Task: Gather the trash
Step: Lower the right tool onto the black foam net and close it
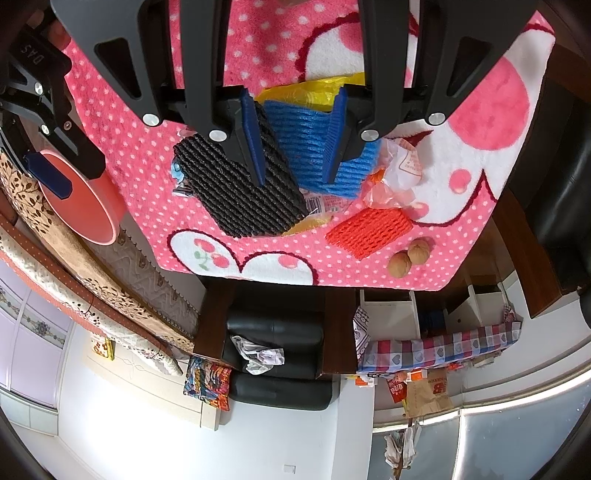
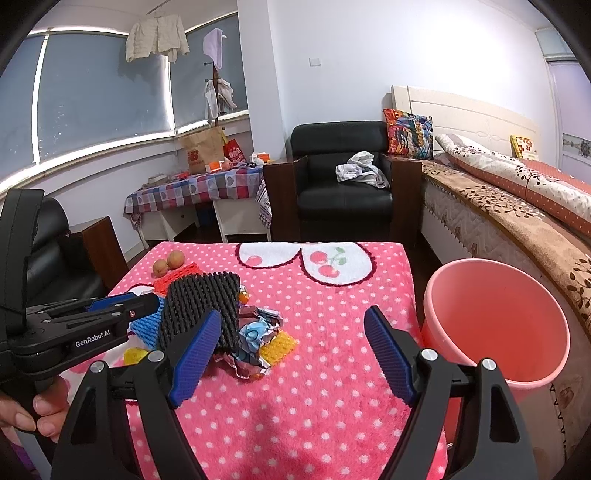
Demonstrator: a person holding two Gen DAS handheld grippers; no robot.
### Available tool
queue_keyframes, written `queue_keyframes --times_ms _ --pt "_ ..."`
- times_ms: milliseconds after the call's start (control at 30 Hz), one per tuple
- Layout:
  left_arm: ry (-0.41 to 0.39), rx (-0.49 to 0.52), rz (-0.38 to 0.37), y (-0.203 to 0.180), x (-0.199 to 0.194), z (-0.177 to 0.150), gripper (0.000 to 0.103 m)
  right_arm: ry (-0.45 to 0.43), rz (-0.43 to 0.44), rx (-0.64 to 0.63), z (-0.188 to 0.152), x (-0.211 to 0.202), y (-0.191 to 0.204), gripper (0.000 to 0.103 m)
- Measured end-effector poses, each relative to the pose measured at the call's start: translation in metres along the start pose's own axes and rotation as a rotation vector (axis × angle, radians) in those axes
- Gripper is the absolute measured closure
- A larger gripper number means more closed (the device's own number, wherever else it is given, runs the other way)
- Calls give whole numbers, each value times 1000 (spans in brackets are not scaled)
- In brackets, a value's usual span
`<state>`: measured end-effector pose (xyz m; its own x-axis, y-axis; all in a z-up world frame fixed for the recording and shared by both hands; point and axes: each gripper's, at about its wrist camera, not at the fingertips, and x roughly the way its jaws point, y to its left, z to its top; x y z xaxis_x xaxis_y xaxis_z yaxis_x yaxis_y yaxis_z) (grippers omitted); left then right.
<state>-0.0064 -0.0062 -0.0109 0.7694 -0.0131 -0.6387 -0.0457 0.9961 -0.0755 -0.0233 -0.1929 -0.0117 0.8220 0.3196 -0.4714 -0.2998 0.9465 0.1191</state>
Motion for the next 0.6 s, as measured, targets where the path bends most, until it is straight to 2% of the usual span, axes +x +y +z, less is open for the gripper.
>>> queue_keyframes --times_ms 400,600 --pt "-2 -19 7 12 2 -5 71 33 14 -1 -1 6 2 28" --pt "-21 -9 -19 24 -9 2 71 48 33 -12 -1 8 5 32"
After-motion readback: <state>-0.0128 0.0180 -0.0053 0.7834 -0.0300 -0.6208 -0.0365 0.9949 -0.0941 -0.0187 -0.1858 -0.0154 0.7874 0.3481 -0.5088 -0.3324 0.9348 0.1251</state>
